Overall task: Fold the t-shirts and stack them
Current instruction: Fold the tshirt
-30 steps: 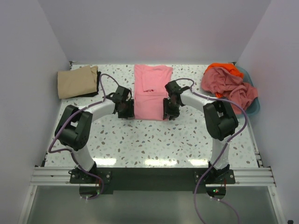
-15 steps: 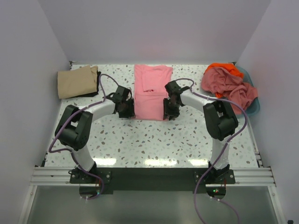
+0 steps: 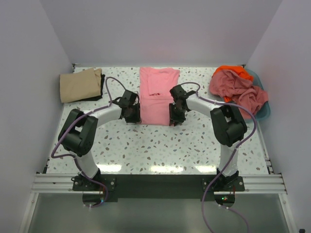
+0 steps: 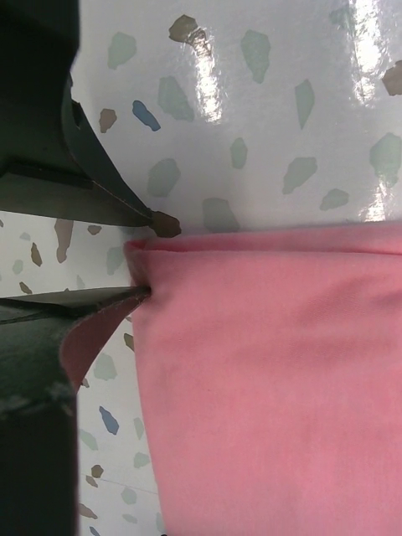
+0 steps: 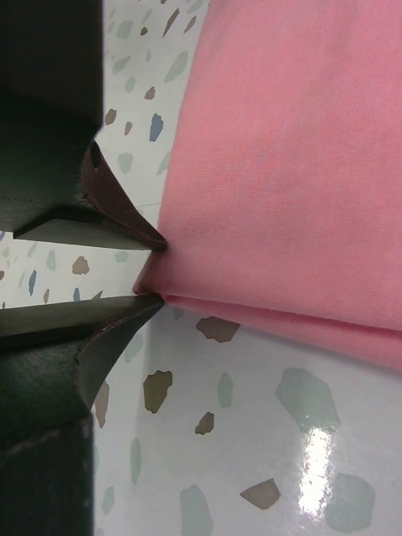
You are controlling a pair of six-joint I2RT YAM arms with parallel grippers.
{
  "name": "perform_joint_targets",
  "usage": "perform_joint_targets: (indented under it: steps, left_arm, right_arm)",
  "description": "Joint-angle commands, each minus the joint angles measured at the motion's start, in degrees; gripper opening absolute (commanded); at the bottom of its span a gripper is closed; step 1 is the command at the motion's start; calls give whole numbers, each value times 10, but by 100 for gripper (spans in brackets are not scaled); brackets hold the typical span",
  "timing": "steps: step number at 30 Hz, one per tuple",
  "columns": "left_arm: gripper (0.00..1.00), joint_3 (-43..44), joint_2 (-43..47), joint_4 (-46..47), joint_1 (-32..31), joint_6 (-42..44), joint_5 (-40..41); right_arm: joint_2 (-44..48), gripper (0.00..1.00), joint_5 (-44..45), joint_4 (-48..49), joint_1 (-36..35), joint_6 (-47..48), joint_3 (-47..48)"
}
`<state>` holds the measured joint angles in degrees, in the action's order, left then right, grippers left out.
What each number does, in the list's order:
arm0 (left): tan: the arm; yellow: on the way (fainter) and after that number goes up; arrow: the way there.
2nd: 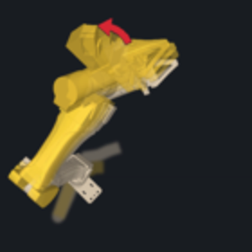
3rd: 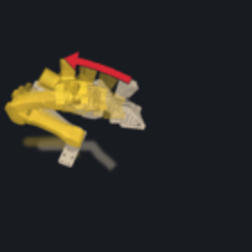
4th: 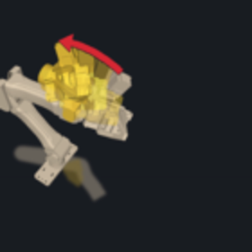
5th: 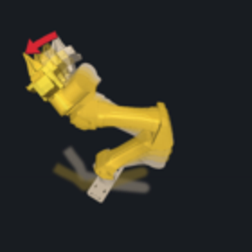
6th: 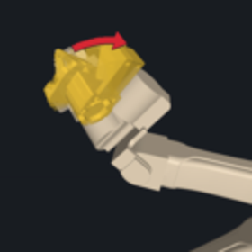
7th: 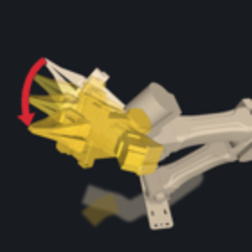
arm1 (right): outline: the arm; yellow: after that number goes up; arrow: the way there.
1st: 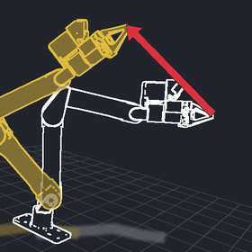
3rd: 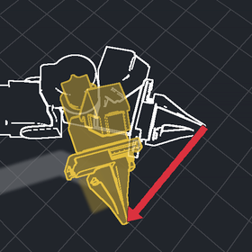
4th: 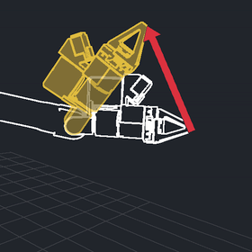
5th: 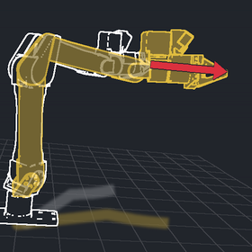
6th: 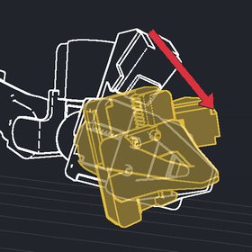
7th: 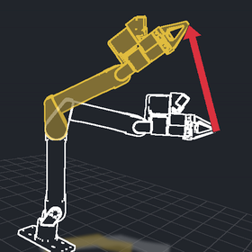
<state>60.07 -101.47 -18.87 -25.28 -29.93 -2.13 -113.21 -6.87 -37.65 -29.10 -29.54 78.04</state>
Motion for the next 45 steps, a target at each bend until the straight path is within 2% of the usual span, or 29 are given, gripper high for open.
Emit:
perform_joint_targets:
  steps: [1, 6, 9, 13, 16, 27, 37, 45]
  left_arm:
    - [38, -6, -15, 9, -8, 1, -2]
    - [28, -11, -17, 0, -11, 2, 10]
    - [19, -18, -9, -2, -11, 3, 13]
    - [0, -27, 0, -3, -11, 6, 10]
    - [0, -34, 14, 5, -11, 13, -11]
    - [0, -89, 115, -12, -34, 55, -81]
    - [0, -139, 212, -68, -76, 16, -118]
    - [0, -93, 283, -150, -104, -13, -149]
  right_arm:
    - [-10, 32, 5, -1, -3, 1, -8]
    - [-11, 28, 5, -1, -3, 2, -10]
    - [-10, 20, 6, -3, -3, 3, -10]
    - [-8, 7, 10, -9, -3, 4, -10]
    - [3, 0, 12, -18, -3, 7, -12]
    - [89, 0, 20, -101, -15, 46, -68]
    - [192, 0, 14, -195, -46, 50, -108]
    - [252, 0, -16, -260, -71, 5, -86]
